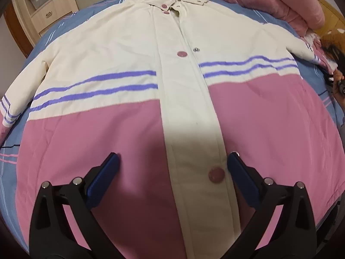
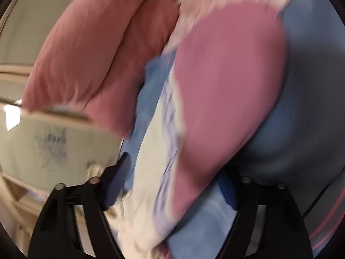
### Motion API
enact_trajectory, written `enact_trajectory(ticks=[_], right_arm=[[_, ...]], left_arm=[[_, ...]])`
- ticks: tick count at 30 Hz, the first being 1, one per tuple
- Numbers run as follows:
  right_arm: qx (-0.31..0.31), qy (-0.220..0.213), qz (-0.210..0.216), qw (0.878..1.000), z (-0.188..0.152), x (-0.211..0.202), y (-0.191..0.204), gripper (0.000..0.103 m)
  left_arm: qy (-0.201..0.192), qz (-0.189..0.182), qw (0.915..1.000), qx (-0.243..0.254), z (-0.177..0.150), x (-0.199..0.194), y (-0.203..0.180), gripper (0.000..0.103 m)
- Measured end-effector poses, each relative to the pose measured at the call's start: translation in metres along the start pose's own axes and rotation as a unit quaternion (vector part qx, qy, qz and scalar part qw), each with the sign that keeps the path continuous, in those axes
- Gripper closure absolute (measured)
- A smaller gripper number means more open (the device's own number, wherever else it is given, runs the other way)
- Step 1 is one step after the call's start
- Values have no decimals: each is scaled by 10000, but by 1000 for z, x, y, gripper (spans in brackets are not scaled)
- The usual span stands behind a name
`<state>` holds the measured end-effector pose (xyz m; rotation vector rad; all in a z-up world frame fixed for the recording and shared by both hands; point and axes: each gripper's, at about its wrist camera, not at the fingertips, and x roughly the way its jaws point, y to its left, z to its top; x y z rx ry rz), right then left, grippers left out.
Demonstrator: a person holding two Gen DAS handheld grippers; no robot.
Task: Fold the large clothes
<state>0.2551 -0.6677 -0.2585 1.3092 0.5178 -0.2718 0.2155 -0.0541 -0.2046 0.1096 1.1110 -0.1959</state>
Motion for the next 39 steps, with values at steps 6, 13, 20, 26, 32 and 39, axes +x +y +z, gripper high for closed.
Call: enact_trajectory(ticks=[6,13,20,26,32,39], right_arm=[[-544,-151,509,9971,-11,-26,44,94],[-1890,1743,2330,9379,-157,-33,185,93],[-3877,3755,2269,8107,-369,-18,258,29],[-4235,3220,2273,8157,-374,-43,254,9],[-3506,3020,2022,8632,-335,-12,212,8],[-2659,2875,1835,9017,-300,16,144,8]], left_arm=[[-119,-83,9999,-51,0,-2,5,2],[-300,-239,9965,-739,3,-29,44,2],[-425,-19,9913,-1244,-2,-51,84,2],[-393,2,9899,-1359,12,-59,107,2],[-83,-544,9854,-1612,64,-38,133,2],[250,-1104,9672,-2275,105,14,150,2]])
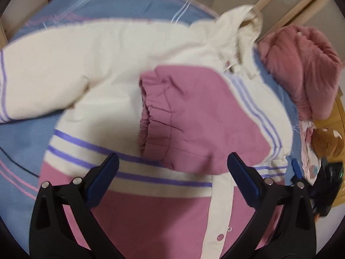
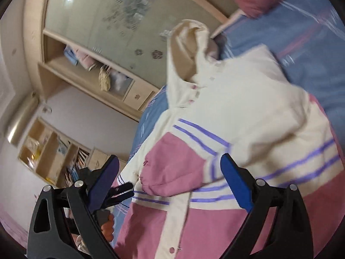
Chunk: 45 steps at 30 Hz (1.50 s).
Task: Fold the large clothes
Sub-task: 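Grasp a pink sleeve cuff with the left tool and fold it across the body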
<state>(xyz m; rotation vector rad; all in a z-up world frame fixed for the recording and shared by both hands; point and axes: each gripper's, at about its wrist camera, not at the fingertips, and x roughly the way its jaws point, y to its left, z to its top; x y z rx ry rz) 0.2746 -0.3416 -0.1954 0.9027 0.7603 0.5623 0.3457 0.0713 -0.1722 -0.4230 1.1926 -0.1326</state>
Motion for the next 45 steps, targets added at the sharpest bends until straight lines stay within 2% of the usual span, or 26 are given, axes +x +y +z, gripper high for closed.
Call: enact_trajectory(ticks=[2,3,4,5,6,7,8,12,14,16,17,19,21,23,25,28,30,32,33,35,36,38,41,42,44,45], right_arm=[[50,6,-51,10000,1,1,-9,8],[40,-15,-86,10000,2,0,-9,8],[23,-48,-127,9999,2,-1,-10,8],[-2,-72,-156,9999,2,-2,-9,8],[-31,-89,-170,9998,1,-3,-7,8],[-84,-111,-185,9997,0,-4,-5,8],[-151,-121,-210,9996,-1,-4,-4,8],[-347,-139,-396,9985,-8,-8,4,8],[-414,-165,-525,9976,-8,-12,11,8],[-516,-217,-594,9967,-7,-18,19,8],[-637,-241,-655,9955,-5,-22,26,8],[-856,-303,-875,9920,-1,-25,37,8],[-897,-315,-1002,9904,4,-23,41,8],[-856,-142,-1017,9910,12,-12,44,8],[-875,194,-1105,9898,18,13,41,8],[-839,714,-1490,9827,22,57,22,8],[-888,609,-2030,9732,27,75,3,9],[-947,330,-2432,9648,34,77,-12,18],[-923,206,-2554,9622,38,76,-21,21],[-690,51,-2679,9610,44,73,-40,25],[-686,-4,-2837,9565,45,73,-45,25],[-900,-73,-3125,9456,44,74,-47,26],[-1141,-11,-3250,9388,37,75,-33,23],[-1196,-16,-3207,9396,34,72,-28,22],[-1255,-68,-2915,9483,25,60,-16,15],[-1297,-69,-2709,9538,19,53,-9,14]], left_arm=[[273,-172,9995,-76,3,22,-2,4],[339,-204,9992,-107,1,30,-3,11],[392,-189,9990,-123,-1,35,-4,35],[462,-181,9987,-120,-4,39,-5,53],[472,-239,9985,-135,-5,39,-6,61],[455,-406,9981,-107,-7,38,-8,77],[486,-572,9972,-14,-8,36,-13,84],[456,-494,9977,74,5,27,-19,89],[292,-508,9983,3,20,18,-16,90],[-145,-540,9984,63,36,0,-14,90],[-357,-468,9979,282,43,-8,-16,90],[-505,-363,9969,480,45,-9,-16,87],[-151,-390,9987,291,41,10,-8,85],[217,-380,9989,177,37,30,0,85],[270,-446,9986,73,38,46,9,82],[218,-652,9976,-57,40,50,23,77],[185,-799,9965,-132,40,45,32,69],[43,-838,9964,-142,38,36,39,51],[-67,-846,9964,-75,36,28,43,48],[-203,-802,9966,23,34,19,47,48],[-342,-628,9974,71,32,12,52,49],[-475,-563,9972,96,31,1,64,49],[-698,-701,9949,-173,24,-22,99,48],[-768,-608,9947,-326,21,-30,114,44],[-929,-271,9930,-674,12,-45,143,23],[-1022,-146,9901,-947,7,-55,163,21]])
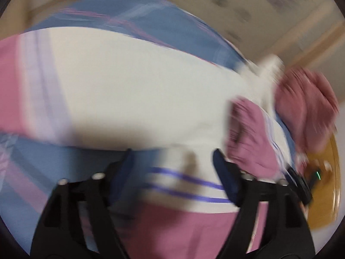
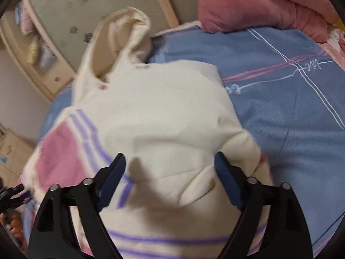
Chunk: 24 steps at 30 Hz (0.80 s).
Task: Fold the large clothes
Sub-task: 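Grasp a pink sleeve cuff with the left tool and fold it across the body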
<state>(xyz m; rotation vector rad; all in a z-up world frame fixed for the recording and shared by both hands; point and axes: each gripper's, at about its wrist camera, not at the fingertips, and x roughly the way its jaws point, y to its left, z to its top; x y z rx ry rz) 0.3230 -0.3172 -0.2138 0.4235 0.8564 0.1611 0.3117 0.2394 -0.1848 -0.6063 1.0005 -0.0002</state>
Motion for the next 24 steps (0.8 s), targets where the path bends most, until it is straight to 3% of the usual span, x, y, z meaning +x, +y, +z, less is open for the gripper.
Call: enact_trajectory(ticks=[3,7,11,13,16,18,19,20,22,24], right_arm=[[-78,19,432,9990,-7,-12,7,10],[28,134,600,9981,-23,-2,-2,10],[467,299,824,9951,-29,15,-15,10],[368,258,774,9960,-30,15,-12,10],[25,249,568,9981,-34,17,0,6],[-127,245,447,9986,-37,18,4,5],[-216,244,398,9987,-38,18,6,3],[-264,243,381,9986,-38,19,8,2],[-260,229,417,9985,-38,20,8,2],[-154,206,554,9981,-37,19,3,2]], left_arm=[[-105,-114,9969,-771,3,-27,57,14],[-385,-174,9798,-1953,7,-53,134,10],[-767,117,9656,-2483,10,-61,179,10],[-860,-169,9579,-2736,11,-58,196,10],[-1331,-613,9428,-2993,13,-62,214,13],[-1542,-668,9359,-3096,15,-63,218,48],[-1551,-612,9347,-3140,14,-62,220,84],[-1587,-673,9303,-3237,14,-60,223,93],[-1860,-1104,9133,-3450,9,-64,225,96],[-2091,-1113,9141,-3290,11,-79,206,97]])
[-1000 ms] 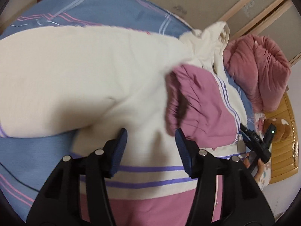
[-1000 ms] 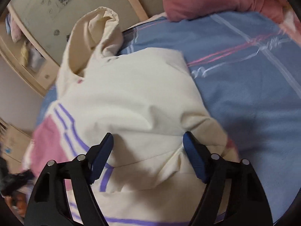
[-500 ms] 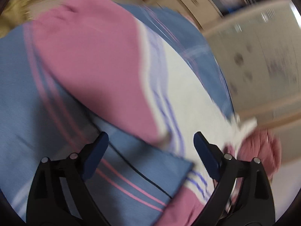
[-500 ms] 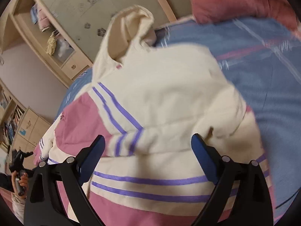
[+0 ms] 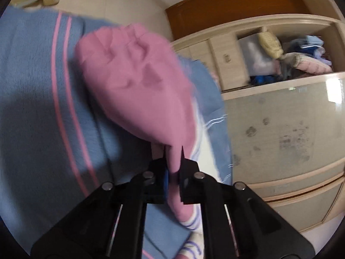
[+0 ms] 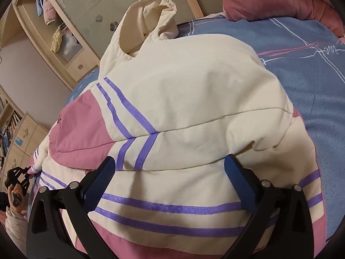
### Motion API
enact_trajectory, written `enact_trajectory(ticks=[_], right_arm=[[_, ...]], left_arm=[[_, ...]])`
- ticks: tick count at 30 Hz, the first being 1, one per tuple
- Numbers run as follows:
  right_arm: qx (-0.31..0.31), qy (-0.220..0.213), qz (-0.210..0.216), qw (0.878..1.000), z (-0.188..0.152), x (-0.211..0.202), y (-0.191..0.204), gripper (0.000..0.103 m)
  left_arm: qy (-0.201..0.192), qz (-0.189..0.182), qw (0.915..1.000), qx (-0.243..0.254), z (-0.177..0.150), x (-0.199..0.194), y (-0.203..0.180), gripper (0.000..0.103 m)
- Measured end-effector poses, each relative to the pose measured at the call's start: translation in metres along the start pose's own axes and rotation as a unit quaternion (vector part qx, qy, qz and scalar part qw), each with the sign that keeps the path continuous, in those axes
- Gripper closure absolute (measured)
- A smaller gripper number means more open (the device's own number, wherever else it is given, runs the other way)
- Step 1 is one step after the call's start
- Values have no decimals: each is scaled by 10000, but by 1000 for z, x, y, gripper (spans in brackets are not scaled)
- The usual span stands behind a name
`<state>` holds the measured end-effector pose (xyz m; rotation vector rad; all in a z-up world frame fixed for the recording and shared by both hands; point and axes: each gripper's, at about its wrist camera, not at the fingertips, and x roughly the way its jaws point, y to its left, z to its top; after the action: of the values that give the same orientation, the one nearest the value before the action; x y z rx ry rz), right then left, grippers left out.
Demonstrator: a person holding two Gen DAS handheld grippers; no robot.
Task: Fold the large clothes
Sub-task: 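Grasp a pink sleeve cuff with the left tool and fold it across the body, then grasp the other pink sleeve cuff with the right tool and fold it across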
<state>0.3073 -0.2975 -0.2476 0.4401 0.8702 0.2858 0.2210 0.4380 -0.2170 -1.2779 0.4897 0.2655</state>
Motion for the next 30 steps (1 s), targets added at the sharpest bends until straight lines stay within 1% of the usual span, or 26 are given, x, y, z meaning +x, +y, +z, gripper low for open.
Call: enact_trajectory(ticks=[2,3,4,5,7,8,9,10,11,12,13,14,15,16,17,18,19,20,21,23,24,26,27,28,29,30], right_arm=[[86,-22,115,9999,1,-1,-5,2],[130,-35,172,9998,1,-2,-7,2],[147,-40,195,9997,1,-2,-7,2],[156,-47,211,9996,1,-3,-8,2],[161,-64,225,9996,0,-4,-7,2],[170,-72,240,9995,0,-4,-8,2],[187,-81,261,9995,-1,-5,-8,2],[218,-91,300,9993,-1,-6,-9,2],[260,-100,352,9990,0,-7,-11,2],[312,-110,416,9986,0,-7,-13,2],[355,-119,469,9982,0,-8,-15,2],[402,-133,525,9977,1,-9,-17,2],[452,-151,587,9971,1,-10,-19,2],[491,-169,641,9966,1,-11,-21,2],[515,-182,687,9961,1,-12,-22,2],[533,-194,728,9957,1,-13,-23,2],[556,-207,778,9952,1,-14,-24,2],[588,-222,824,9946,1,-14,-25,2],[630,-210,795,9946,1,-14,-27,2],[712,-268,857,9934,1,-16,-31,2],[774,-304,894,9925,1,-19,-33,2],[904,-312,921,9912,2,-24,-37,2],[1056,-339,1008,9887,2,-30,-40,2],[1178,-373,1144,9857,2,-35,-42,2],[1307,-388,1364,9812,1,-41,-44,2],[1411,-340,1596,9764,-1,-47,-44,2]], left_arm=[[-230,-79,9976,654,-11,-15,-42,97],[-338,-160,9931,1107,-23,-22,-74,97],[-357,-320,9889,1408,-36,-27,-101,97],[-312,-496,9857,1582,-45,-31,-119,96],[-79,-966,9727,2110,-84,-33,-173,96],[198,-1279,9597,2495,-113,-30,-205,95],[399,-1424,9499,2753,-136,-24,-225,95],[737,-1565,9319,3187,-168,-18,-251,93],[1098,-1644,9110,3618,-202,-12,-271,92],[1358,-1689,8956,3886,-224,-8,-281,92],[1745,-1711,8719,4244,-260,0,-292,87],[2015,-1709,8556,4451,-284,5,-296,76],[2451,-1667,8312,4704,-316,15,-299,68],[2838,-1627,8112,4848,-343,25,-298,51],[3130,-1653,7972,4890,-364,33,-295,30],[3270,-1661,7894,4923,-376,37,-292,24],[3361,-1624,7812,5004,-388,41,-287,21],[3393,-1552,7752,5097,-397,41,-282,21],[3395,-1463,7708,5188,-402,43,-278,21],[3328,-1434,7751,5176,-398,43,-270,17],[3233,-1402,7832,5123,-388,47,-271,16],[2949,-1138,8075,4979,-368,53,-264,14],[2859,-1007,8165,4914,-358,55,-261,14],[2758,-839,8272,4824,-347,57,-254,14],[2687,-722,8341,4762,-338,55,-245,14],[2577,-545,8434,4682,-323,62,-238,14]])
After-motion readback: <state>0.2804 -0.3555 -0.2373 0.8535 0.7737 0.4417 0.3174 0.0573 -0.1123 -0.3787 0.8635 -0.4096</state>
